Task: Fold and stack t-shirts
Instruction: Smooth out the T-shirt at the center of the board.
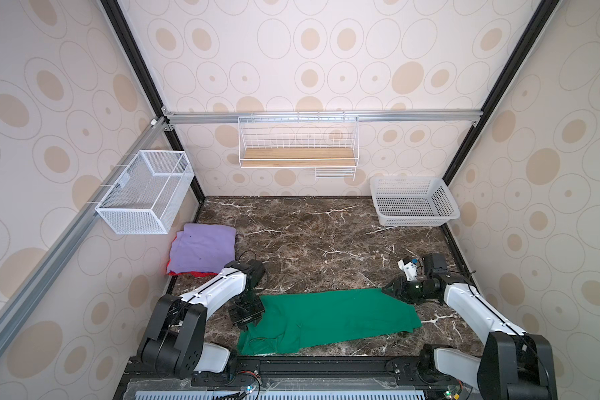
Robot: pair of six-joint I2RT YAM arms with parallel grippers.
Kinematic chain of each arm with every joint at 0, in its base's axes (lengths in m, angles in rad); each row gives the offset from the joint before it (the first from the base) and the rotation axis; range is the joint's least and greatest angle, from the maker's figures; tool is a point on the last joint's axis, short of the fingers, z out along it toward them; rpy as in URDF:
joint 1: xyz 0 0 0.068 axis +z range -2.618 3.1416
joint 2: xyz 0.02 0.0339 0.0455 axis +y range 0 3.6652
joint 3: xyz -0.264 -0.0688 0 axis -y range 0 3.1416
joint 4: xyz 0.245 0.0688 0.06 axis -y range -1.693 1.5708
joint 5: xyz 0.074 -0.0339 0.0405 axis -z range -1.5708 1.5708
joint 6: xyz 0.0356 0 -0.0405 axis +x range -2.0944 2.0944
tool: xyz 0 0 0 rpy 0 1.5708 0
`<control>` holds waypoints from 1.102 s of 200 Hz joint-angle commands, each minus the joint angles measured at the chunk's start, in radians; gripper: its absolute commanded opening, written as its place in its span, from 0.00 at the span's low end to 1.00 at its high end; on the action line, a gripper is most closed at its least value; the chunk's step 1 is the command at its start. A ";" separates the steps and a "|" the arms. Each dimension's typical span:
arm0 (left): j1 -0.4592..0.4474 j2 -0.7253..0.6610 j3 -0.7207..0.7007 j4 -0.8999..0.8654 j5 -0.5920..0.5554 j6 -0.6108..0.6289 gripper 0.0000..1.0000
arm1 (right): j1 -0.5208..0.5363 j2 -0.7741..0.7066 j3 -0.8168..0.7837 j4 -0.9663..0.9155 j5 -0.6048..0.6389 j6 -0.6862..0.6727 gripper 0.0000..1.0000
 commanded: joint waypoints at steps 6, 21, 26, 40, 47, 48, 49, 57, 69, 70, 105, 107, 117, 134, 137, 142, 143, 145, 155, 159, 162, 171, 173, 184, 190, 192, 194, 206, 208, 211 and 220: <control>0.007 0.026 0.010 0.007 -0.023 0.027 0.00 | 0.004 0.002 -0.016 -0.007 -0.009 -0.004 0.40; 0.007 0.017 0.014 -0.014 -0.045 0.029 0.00 | 0.004 0.001 -0.019 -0.007 -0.008 -0.005 0.40; 0.007 0.005 0.016 -0.022 -0.054 0.025 0.00 | 0.004 0.000 -0.019 -0.007 -0.008 -0.005 0.40; 0.007 -0.046 0.025 -0.055 -0.083 0.011 0.00 | 0.004 -0.003 -0.019 -0.008 -0.005 -0.005 0.40; 0.006 -0.075 0.037 -0.080 -0.102 0.006 0.00 | 0.005 -0.006 -0.019 -0.011 -0.004 -0.006 0.40; 0.006 -0.079 0.039 -0.083 -0.106 0.005 0.00 | 0.005 -0.006 -0.019 -0.011 -0.004 -0.006 0.40; 0.007 -0.082 0.041 -0.089 -0.108 0.004 0.00 | 0.004 -0.006 -0.019 -0.012 -0.004 -0.006 0.40; 0.007 -0.116 0.061 -0.126 -0.129 -0.001 0.00 | 0.005 -0.009 -0.019 -0.014 -0.002 -0.007 0.40; 0.006 -0.166 0.090 -0.180 -0.155 -0.008 0.00 | 0.004 -0.012 -0.017 -0.018 0.001 -0.007 0.40; 0.006 -0.171 0.093 -0.186 -0.157 -0.008 0.00 | 0.005 -0.014 -0.017 -0.017 0.001 -0.007 0.40; 0.007 -0.241 0.117 -0.247 -0.128 0.002 0.00 | 0.003 -0.010 -0.007 -0.015 -0.001 -0.005 0.40; 0.007 -0.239 0.113 -0.243 -0.118 0.004 0.00 | 0.004 -0.009 -0.008 -0.014 -0.002 -0.004 0.40; 0.007 -0.218 0.091 -0.235 -0.095 0.012 0.02 | 0.004 -0.002 -0.004 -0.016 -0.007 -0.005 0.40; 0.006 -0.173 0.072 -0.241 -0.121 0.026 0.15 | 0.003 0.007 0.004 -0.029 -0.010 -0.014 0.40; 0.007 -0.169 0.072 -0.244 -0.121 0.024 0.17 | 0.004 0.006 0.006 -0.031 -0.011 -0.016 0.40; 0.006 -0.164 0.074 -0.231 -0.114 0.030 0.27 | 0.004 0.005 0.006 -0.036 -0.011 -0.019 0.40; 0.006 -0.163 0.076 -0.229 -0.113 0.032 0.30 | 0.004 0.004 0.006 -0.036 -0.011 -0.019 0.41; 0.006 -0.162 0.078 -0.226 -0.110 0.036 0.35 | 0.005 0.003 0.006 -0.036 -0.011 -0.019 0.41; 0.007 -0.157 0.103 -0.240 -0.127 0.034 0.52 | 0.004 -0.004 0.004 -0.037 -0.010 -0.018 0.41; 0.006 -0.155 0.115 -0.250 -0.133 0.033 0.56 | 0.004 -0.008 0.002 -0.039 -0.008 -0.017 0.41; 0.006 -0.155 0.126 -0.253 -0.135 0.033 0.58 | 0.004 -0.010 0.003 -0.040 -0.007 -0.017 0.41; 0.007 -0.156 0.155 -0.274 -0.149 0.033 0.61 | 0.004 -0.019 0.000 -0.041 -0.002 -0.015 0.41; 0.006 -0.156 0.161 -0.280 -0.154 0.033 0.61 | 0.004 -0.021 0.000 -0.041 -0.002 -0.014 0.41; 0.007 -0.166 0.199 -0.300 -0.185 0.033 0.61 | 0.004 -0.027 0.000 -0.042 -0.002 -0.013 0.39; 0.006 -0.172 0.220 -0.310 -0.210 0.033 0.61 | 0.004 -0.029 0.000 -0.041 -0.008 -0.013 0.32; 0.006 -0.173 0.227 -0.313 -0.217 0.033 0.61 | 0.005 -0.030 0.000 -0.039 -0.010 -0.013 0.27; 0.007 -0.176 0.234 -0.314 -0.223 0.032 0.61 | 0.004 -0.030 0.001 -0.039 -0.013 -0.013 0.22; 0.006 -0.186 0.252 -0.291 -0.219 0.034 0.57 | 0.004 -0.029 0.005 -0.042 -0.031 -0.012 0.00; 0.006 -0.187 0.252 -0.280 -0.210 0.034 0.55 | 0.005 -0.029 0.006 -0.043 -0.033 -0.013 0.00; 0.006 -0.188 0.249 -0.264 -0.194 0.034 0.53 | 0.005 -0.029 0.007 -0.044 -0.038 -0.014 0.00; 0.006 -0.182 0.232 -0.201 -0.125 0.035 0.38 | 0.008 -0.029 0.009 -0.041 -0.050 -0.016 0.00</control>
